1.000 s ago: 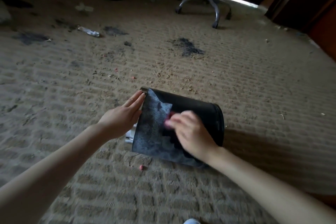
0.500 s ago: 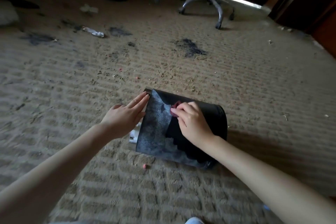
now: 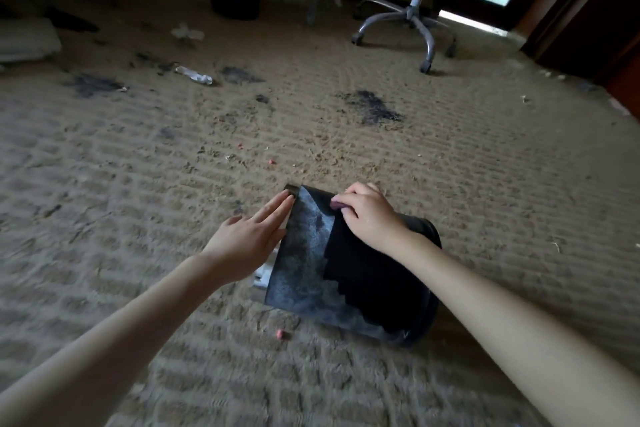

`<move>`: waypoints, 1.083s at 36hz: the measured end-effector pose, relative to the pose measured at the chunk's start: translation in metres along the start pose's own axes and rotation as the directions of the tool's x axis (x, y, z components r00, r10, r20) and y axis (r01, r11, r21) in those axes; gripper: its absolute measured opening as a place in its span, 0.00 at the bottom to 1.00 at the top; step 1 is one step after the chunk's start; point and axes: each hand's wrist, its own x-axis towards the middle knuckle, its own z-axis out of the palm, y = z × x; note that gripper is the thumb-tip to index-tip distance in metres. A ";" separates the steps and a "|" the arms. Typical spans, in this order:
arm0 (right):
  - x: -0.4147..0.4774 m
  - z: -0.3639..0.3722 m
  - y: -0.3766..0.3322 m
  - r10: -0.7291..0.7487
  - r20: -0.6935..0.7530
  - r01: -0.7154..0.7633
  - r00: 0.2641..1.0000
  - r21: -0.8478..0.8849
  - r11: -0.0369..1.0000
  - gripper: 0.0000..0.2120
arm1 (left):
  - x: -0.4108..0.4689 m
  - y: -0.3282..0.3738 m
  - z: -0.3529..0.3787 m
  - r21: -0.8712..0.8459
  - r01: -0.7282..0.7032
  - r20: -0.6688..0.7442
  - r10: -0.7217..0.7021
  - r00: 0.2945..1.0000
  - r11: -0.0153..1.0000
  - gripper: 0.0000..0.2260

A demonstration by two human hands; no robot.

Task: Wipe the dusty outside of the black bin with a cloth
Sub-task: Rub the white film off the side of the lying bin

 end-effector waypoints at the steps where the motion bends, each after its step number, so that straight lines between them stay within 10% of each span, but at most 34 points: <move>1: 0.001 0.003 0.000 0.005 -0.006 -0.005 1.000 -0.004 1.000 0.14 | 0.000 -0.001 0.000 -0.001 0.000 0.004 0.000 1.000 1.000 0.24; 16: -0.068 0.003 -0.012 -0.358 0.067 0.361 0.931 -0.027 0.932 0.12 | 0.001 -0.002 0.001 -0.084 0.030 0.034 -0.027 0.999 0.996 0.24; 21: -0.019 -0.010 -0.015 -0.185 -0.120 0.189 0.975 0.026 0.982 0.12 | 0.000 -0.003 0.004 -0.156 0.019 0.026 -0.015 1.000 0.988 0.24; 25: 0.022 -0.001 -0.018 -0.041 0.064 0.038 0.997 0.047 0.998 0.14 | -0.001 -0.005 0.005 -0.169 0.006 0.030 -0.001 1.000 0.986 0.24; 39: -0.056 0.008 -0.012 -0.294 0.004 0.294 0.956 -0.035 0.955 0.13 | -0.003 -0.004 0.001 -0.148 -0.017 0.015 0.019 1.000 0.989 0.24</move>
